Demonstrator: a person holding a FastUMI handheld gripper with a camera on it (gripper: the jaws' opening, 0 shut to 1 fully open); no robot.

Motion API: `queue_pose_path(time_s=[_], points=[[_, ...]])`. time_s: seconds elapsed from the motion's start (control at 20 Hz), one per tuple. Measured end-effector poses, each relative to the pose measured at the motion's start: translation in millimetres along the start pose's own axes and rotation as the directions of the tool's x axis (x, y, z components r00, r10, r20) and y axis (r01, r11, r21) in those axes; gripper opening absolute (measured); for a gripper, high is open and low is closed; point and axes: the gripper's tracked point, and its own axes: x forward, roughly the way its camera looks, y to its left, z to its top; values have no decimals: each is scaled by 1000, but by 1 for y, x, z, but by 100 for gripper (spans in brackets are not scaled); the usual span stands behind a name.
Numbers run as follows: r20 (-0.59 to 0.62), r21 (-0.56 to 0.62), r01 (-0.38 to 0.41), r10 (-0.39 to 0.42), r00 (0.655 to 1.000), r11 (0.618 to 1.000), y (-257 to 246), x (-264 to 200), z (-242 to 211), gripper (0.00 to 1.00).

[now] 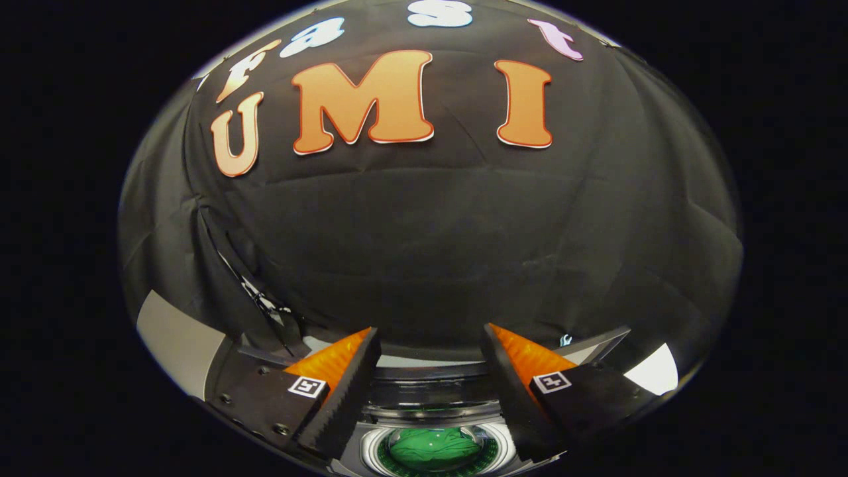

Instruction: Put the clothes into the washing machine and then close the washing machine lid.

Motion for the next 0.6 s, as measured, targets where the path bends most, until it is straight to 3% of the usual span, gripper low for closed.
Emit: queue_pose_path(time_s=[0.6], points=[[-8,-6,-15,15,1000,1000,0,-24,-11,99]])
